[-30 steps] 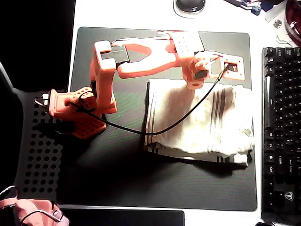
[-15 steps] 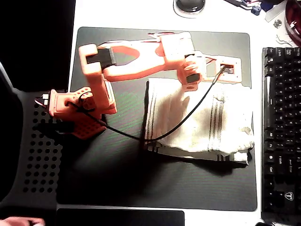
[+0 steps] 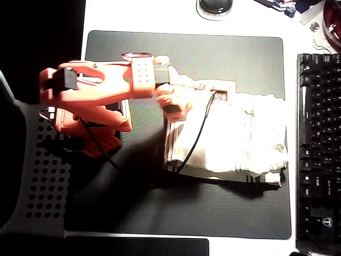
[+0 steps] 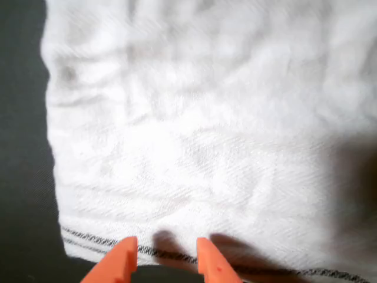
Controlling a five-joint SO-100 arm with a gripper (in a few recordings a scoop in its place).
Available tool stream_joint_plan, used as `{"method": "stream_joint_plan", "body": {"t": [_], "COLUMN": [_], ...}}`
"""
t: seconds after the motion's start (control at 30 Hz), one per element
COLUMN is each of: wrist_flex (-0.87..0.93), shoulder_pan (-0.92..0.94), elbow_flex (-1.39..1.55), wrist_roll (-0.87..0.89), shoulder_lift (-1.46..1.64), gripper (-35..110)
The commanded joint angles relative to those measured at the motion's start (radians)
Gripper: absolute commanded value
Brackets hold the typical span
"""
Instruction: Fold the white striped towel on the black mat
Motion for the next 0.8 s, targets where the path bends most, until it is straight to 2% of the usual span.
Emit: {"method": "stream_joint_plan", "body": {"t": [0.0, 0.1, 0.33, 0.57, 0.77], "wrist_flex": [0.014, 0.005, 0.008, 0.000, 0.114], "shoulder_pan": [0.006, 0.003, 0.060, 0.091, 0.055], "elbow_flex": [0.132, 0.276, 0.485, 0.621, 0.627], "wrist_roll": [-0.034, -0.066, -0.078, -0.063, -0.035], "shoulder_lift": [0.204, 0.393, 0.655, 0.781, 0.857], "gripper": [9, 0, 0, 0, 0]}}
